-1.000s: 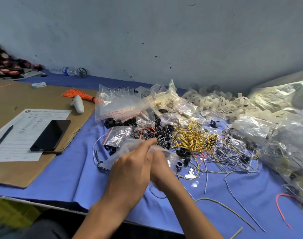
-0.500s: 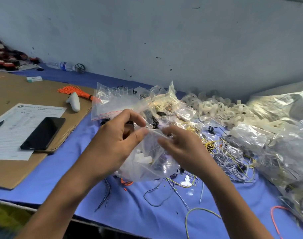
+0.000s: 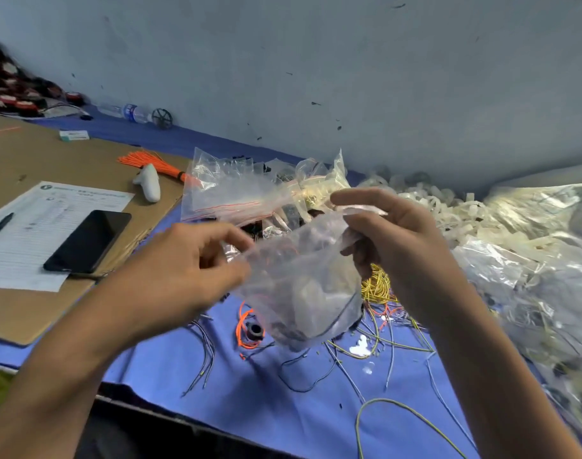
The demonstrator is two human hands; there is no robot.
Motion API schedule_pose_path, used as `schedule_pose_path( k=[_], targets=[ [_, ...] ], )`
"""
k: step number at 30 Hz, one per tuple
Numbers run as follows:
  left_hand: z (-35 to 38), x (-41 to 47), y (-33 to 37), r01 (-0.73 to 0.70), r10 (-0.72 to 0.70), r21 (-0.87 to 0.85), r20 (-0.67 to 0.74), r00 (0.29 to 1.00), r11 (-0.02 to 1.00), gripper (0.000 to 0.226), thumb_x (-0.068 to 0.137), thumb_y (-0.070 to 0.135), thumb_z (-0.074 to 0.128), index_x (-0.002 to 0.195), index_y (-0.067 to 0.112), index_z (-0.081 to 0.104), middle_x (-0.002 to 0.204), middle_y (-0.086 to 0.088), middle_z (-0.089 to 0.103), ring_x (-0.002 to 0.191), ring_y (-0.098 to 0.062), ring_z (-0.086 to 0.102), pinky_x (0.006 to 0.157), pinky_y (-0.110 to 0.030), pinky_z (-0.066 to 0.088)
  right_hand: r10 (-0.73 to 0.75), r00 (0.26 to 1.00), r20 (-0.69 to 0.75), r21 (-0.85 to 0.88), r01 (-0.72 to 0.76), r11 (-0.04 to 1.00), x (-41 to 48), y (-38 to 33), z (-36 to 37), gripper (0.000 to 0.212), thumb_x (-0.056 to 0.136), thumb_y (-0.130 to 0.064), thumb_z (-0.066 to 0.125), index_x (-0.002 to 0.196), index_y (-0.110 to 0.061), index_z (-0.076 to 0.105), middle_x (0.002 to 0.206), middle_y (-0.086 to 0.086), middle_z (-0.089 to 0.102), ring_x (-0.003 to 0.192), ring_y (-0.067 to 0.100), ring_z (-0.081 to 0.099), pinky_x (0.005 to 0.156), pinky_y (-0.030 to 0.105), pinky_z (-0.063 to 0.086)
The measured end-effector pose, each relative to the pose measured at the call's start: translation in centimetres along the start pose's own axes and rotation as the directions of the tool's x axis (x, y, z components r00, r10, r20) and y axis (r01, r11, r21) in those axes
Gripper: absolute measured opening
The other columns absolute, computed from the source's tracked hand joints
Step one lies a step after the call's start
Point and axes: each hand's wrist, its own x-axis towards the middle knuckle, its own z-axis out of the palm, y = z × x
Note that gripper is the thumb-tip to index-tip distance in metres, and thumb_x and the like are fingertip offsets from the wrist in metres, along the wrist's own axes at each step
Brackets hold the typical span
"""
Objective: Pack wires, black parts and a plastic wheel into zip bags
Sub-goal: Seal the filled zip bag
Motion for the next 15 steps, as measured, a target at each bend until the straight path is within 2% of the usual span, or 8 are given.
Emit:
schedule_pose_path(
  k=[3,7,9,11,13,15],
  targets=[
    [-0.3,2.0,0.7,0.007,-0.007,-0.07,-0.001,1.0,0.998,0.019,0.086,0.017,0.07,0.09,0.036,0.071,0.054,0.003,0.058,0.05,-0.007,0.053,0.049,-0.017,0.043,0.048,0.999,0.01,-0.107,-0.047,0.993,0.7,-0.4,-0.8,0.025,0.089,-0.006,0.056,0.099,-0.02,0.073,0.055,0.007,0.059,0.044,0.017,0.042,0.04,0.023,0.037],
    [-0.1,4.1,1.1,0.011,-0.023,0.106,0.114,0.993,0.994,0.012,0.085,0.029,0.071,0.086,0.041,0.069,0.073,0.003,0.072,0.069,-0.019,0.067,0.072,-0.039,0.056,0.098,0.995,0.029,-0.123,-0.093,0.988,1.4,-0.3,-1.3,0.028,0.088,-0.001,0.056,0.101,-0.02,0.072,0.051,0.004,0.054,0.045,0.02,0.038,0.04,0.024,0.034],
    [-0.4,4.7,1.0,-0.016,0.003,0.156,0.082,0.997,0.988,0.012,0.085,0.03,0.071,0.084,0.041,0.067,0.07,0.004,0.071,0.073,-0.021,0.065,0.073,-0.04,0.053,0.081,0.996,0.038,-0.086,-0.078,0.993,1.6,0.0,-1.2,0.028,0.089,0.0,0.054,0.104,-0.018,0.071,0.051,0.003,0.053,0.047,0.02,0.037,0.041,0.025,0.034],
    [-0.9,5.0,0.8,-0.028,0.025,0.129,0.029,0.999,0.991,0.01,0.081,0.035,0.071,0.086,0.041,0.064,0.061,0.005,0.067,0.061,-0.014,0.06,0.067,-0.031,0.044,0.059,0.997,0.047,-0.044,-0.057,0.997,1.9,0.1,-1.1,0.026,0.09,-0.003,0.054,0.106,-0.018,0.07,0.053,0.002,0.054,0.051,0.02,0.038,0.043,0.026,0.033],
    [-1.3,5.2,0.4,-0.014,0.017,0.043,-0.055,0.998,0.999,0.018,0.072,0.04,0.064,0.088,0.042,0.059,0.055,0.004,0.061,0.058,-0.015,0.054,0.06,-0.036,0.041,0.025,0.998,0.063,-0.012,-0.025,1.0,2.3,0.3,-1.0,0.024,0.091,-0.008,0.056,0.108,-0.02,0.068,0.054,0.001,0.055,0.051,0.02,0.039,0.043,0.026,0.034],
    [-1.0,5.1,-0.2,-0.019,0.019,0.004,-0.149,0.989,1.0,0.023,0.07,0.042,0.059,0.091,0.043,0.05,0.052,0.005,0.055,0.064,-0.026,0.05,0.061,-0.051,0.044,-0.018,0.996,0.083,-0.028,0.02,0.999,2.4,1.0,-0.7,0.023,0.092,-0.011,0.057,0.111,-0.02,0.065,0.055,-0.001,0.056,0.05,0.019,0.042,0.044,0.026,0.036]
  ],
)
